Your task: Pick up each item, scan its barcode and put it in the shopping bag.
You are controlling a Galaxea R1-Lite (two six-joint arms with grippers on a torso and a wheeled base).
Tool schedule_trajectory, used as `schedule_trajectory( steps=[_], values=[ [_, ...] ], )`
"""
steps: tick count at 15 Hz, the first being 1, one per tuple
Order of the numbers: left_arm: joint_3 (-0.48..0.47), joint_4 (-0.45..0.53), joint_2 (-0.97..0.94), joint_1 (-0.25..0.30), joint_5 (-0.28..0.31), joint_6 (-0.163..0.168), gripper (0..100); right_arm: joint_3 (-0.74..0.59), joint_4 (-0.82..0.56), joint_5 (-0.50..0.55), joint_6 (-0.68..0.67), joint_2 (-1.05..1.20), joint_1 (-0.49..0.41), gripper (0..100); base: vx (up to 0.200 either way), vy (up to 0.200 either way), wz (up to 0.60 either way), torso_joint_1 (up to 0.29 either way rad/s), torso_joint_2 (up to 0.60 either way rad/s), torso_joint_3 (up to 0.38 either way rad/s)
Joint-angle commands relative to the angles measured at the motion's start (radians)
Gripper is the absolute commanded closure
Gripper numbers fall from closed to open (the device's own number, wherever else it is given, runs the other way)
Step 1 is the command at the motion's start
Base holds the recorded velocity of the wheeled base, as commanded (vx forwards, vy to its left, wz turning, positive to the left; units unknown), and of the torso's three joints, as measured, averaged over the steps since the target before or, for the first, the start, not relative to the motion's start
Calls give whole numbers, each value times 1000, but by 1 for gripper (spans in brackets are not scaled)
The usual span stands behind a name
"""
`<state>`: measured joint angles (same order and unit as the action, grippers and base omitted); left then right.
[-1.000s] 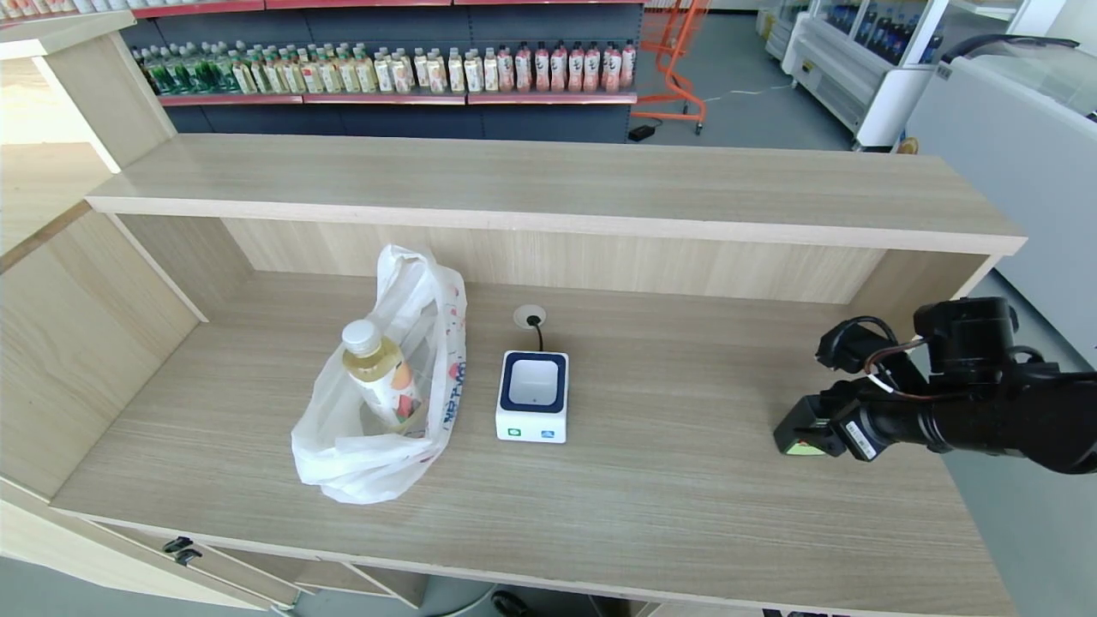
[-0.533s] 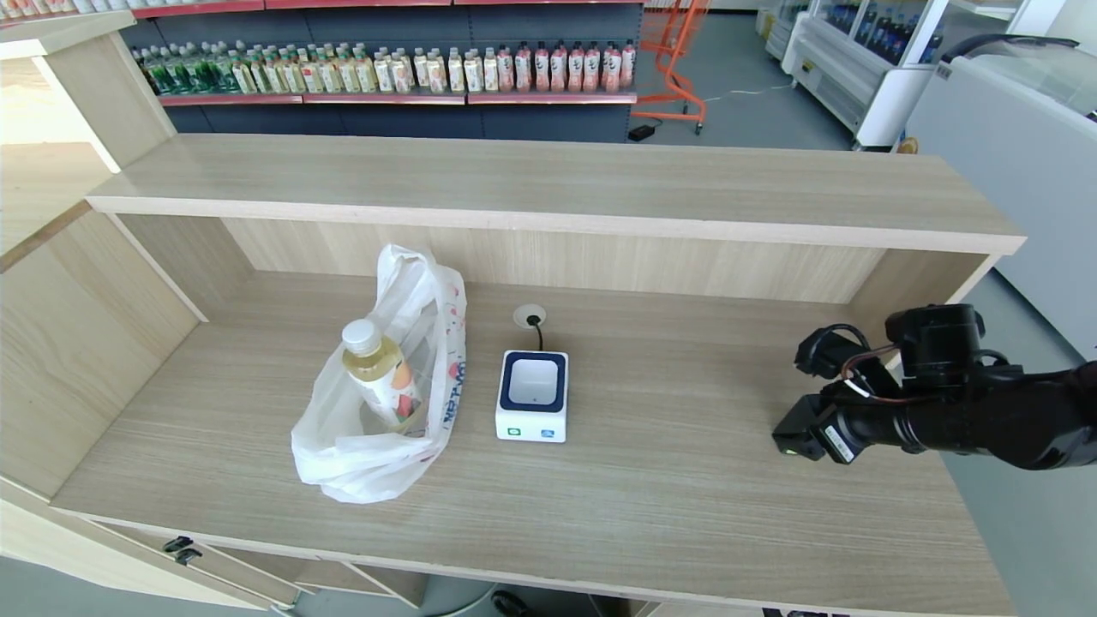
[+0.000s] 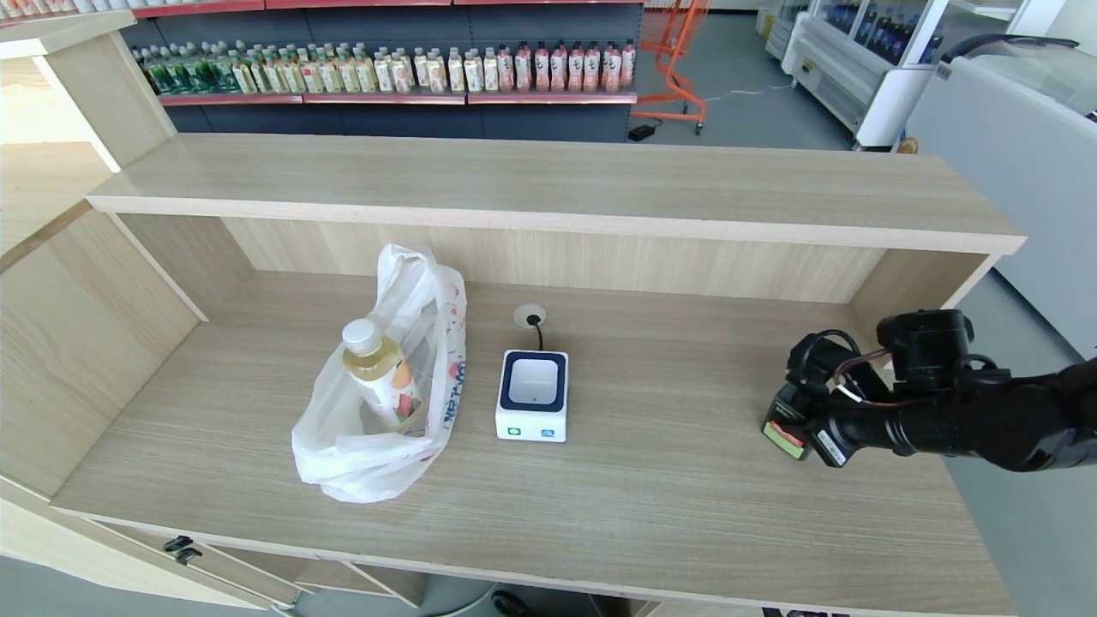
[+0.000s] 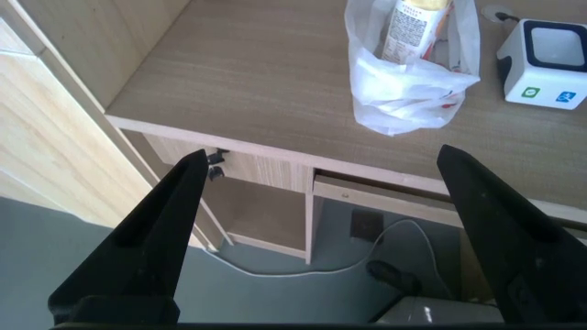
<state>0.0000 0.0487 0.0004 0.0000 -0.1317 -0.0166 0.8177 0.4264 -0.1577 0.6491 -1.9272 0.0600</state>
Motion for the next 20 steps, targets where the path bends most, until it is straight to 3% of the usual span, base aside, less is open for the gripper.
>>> schedule_trajectory(
  steps=[1, 4, 7, 10, 12, 14, 16, 17, 20],
  values=[
    [0, 0, 0, 0, 0, 0, 0, -5, 0, 0, 0, 8, 3, 100, 0, 0, 0, 0, 0, 0],
    [0, 0, 1, 0, 0, 0, 0, -40, -1, -2, 0, 88, 4, 100, 0, 0, 0, 0, 0, 0],
    [0, 0, 1, 0, 0, 0, 0, -226, -5, -16, 58, 453, 23, 100, 0, 0, 0, 0, 0, 0],
    [0, 0, 1, 0, 0, 0, 0, -324, -1, -46, 511, 643, -14, 100, 0, 0, 0, 0, 0, 0],
    [0, 0, 1, 0, 0, 0, 0, -324, -15, -356, 839, 616, -11, 100, 0, 0, 0, 0, 0, 0],
    [0, 0, 1, 0, 0, 0, 0, -305, -32, -444, 1242, 593, 70, 100, 0, 0, 0, 0, 0, 0],
    [0, 0, 1, 0, 0, 0, 0, -270, -31, -596, 1495, 499, 216, 100, 0, 0, 0, 0, 0, 0],
    [0, 0, 1, 0, 0, 0, 0, -258, -31, -599, 1595, 436, 288, 100, 0, 0, 0, 0, 0, 0],
    [0, 0, 0, 0, 0, 0, 0, -287, -29, -596, 1798, 289, 359, 100, 0, 0, 0, 0, 0, 0]
  ],
)
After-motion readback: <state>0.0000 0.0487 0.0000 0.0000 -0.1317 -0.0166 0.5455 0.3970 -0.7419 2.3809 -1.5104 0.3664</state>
